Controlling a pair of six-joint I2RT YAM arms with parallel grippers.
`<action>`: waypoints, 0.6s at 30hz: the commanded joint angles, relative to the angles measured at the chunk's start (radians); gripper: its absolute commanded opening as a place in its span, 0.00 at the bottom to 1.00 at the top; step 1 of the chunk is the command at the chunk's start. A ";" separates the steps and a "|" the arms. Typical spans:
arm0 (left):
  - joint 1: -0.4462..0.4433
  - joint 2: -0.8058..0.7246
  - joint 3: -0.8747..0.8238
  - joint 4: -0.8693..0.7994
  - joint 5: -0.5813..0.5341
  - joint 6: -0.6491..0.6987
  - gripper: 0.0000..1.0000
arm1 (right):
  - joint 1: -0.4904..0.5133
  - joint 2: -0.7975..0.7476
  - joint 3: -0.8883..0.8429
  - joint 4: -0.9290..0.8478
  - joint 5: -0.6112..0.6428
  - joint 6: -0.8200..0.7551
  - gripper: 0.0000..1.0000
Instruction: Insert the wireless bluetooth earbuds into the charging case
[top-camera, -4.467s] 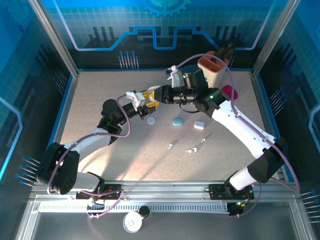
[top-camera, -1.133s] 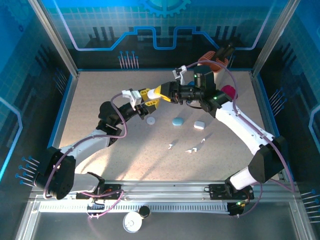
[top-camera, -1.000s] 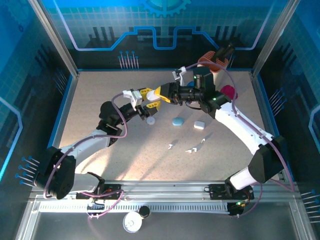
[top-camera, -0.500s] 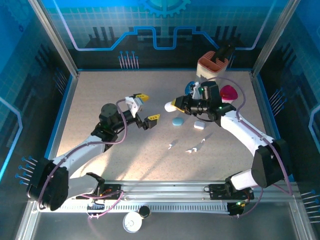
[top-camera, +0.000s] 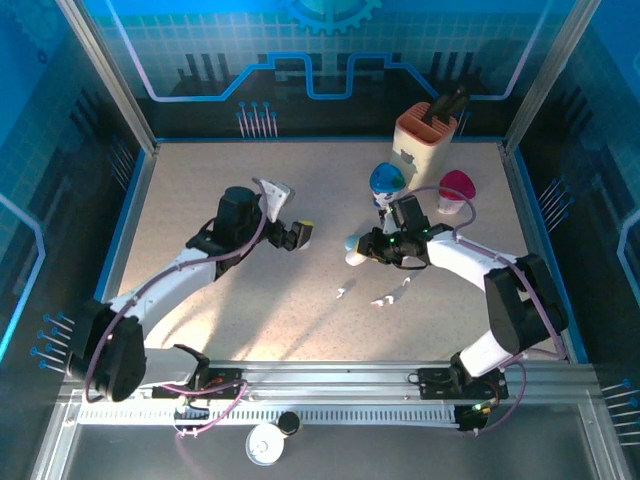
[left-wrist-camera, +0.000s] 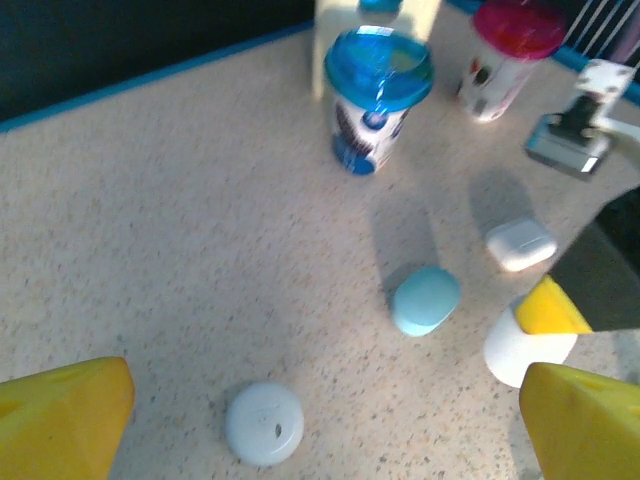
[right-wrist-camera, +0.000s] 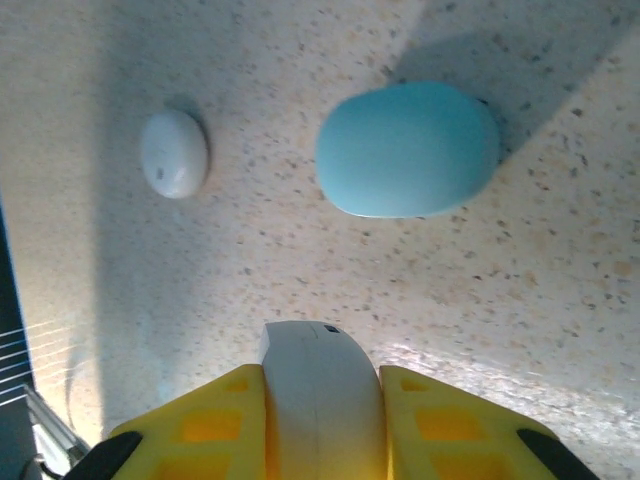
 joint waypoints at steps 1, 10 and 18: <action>-0.003 0.071 0.103 -0.230 -0.089 -0.053 0.99 | 0.006 0.025 -0.034 0.006 0.024 -0.018 0.14; -0.023 0.255 0.286 -0.465 -0.195 -0.108 0.99 | -0.009 0.038 -0.072 0.006 0.068 0.013 0.30; -0.046 0.484 0.535 -0.720 -0.247 -0.304 0.99 | -0.008 -0.084 -0.031 -0.102 0.183 -0.031 0.63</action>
